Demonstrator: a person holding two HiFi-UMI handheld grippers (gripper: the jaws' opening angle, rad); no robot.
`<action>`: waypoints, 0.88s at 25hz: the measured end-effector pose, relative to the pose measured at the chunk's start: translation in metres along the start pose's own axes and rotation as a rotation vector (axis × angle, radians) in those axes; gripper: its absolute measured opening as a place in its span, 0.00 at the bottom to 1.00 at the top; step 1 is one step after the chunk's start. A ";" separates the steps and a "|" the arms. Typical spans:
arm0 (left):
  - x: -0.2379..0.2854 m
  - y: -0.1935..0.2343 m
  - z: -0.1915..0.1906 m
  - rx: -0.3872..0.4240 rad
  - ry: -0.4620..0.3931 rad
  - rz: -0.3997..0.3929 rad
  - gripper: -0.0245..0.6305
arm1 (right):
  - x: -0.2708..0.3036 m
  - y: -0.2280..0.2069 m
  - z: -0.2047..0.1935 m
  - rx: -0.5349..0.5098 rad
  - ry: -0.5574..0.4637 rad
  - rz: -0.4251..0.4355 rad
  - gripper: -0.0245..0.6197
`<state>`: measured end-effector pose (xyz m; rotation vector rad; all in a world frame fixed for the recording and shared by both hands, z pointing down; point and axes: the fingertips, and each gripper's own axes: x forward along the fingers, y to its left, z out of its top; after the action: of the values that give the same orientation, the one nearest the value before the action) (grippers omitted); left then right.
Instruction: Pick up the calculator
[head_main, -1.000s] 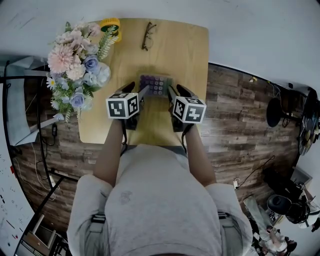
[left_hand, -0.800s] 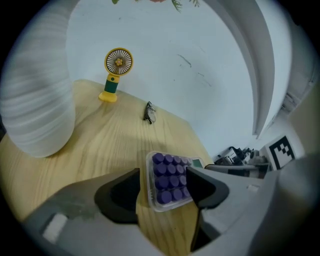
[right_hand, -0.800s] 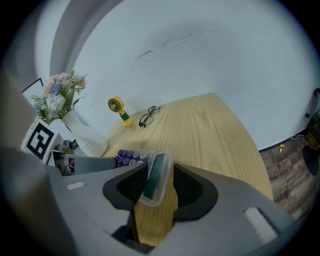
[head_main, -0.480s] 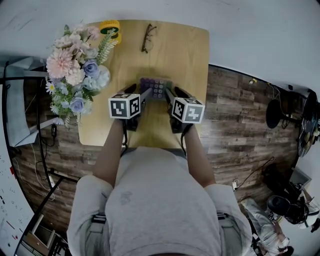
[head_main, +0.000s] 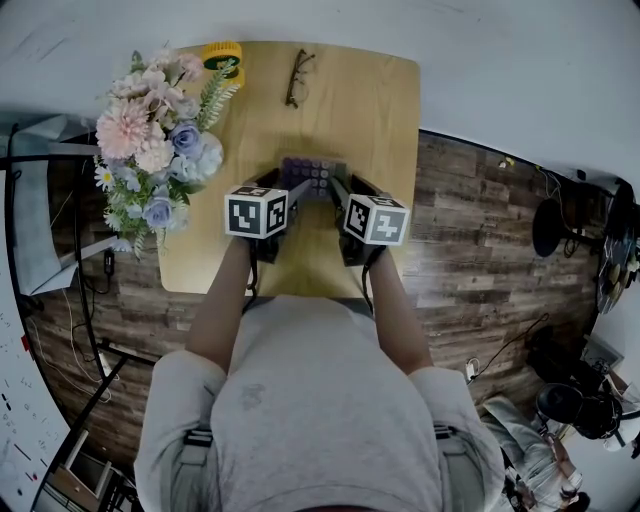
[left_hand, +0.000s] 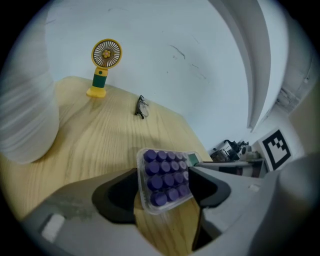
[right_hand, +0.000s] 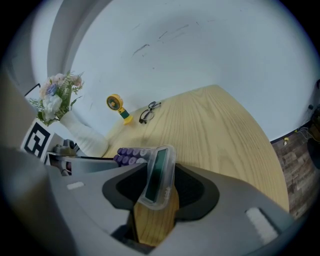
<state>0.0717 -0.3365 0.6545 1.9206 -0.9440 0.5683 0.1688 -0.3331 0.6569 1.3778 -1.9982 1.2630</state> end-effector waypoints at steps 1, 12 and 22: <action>0.000 0.000 0.000 0.006 0.002 0.001 0.53 | 0.000 0.000 0.000 0.002 -0.003 -0.003 0.30; -0.014 -0.022 0.020 0.131 -0.055 -0.033 0.53 | -0.023 0.003 0.014 -0.031 -0.108 -0.065 0.28; -0.030 -0.053 0.045 0.281 -0.113 -0.082 0.53 | -0.067 0.011 0.044 -0.095 -0.273 -0.155 0.26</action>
<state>0.0965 -0.3480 0.5835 2.2520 -0.8883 0.5728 0.1948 -0.3343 0.5797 1.6964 -2.0477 0.9427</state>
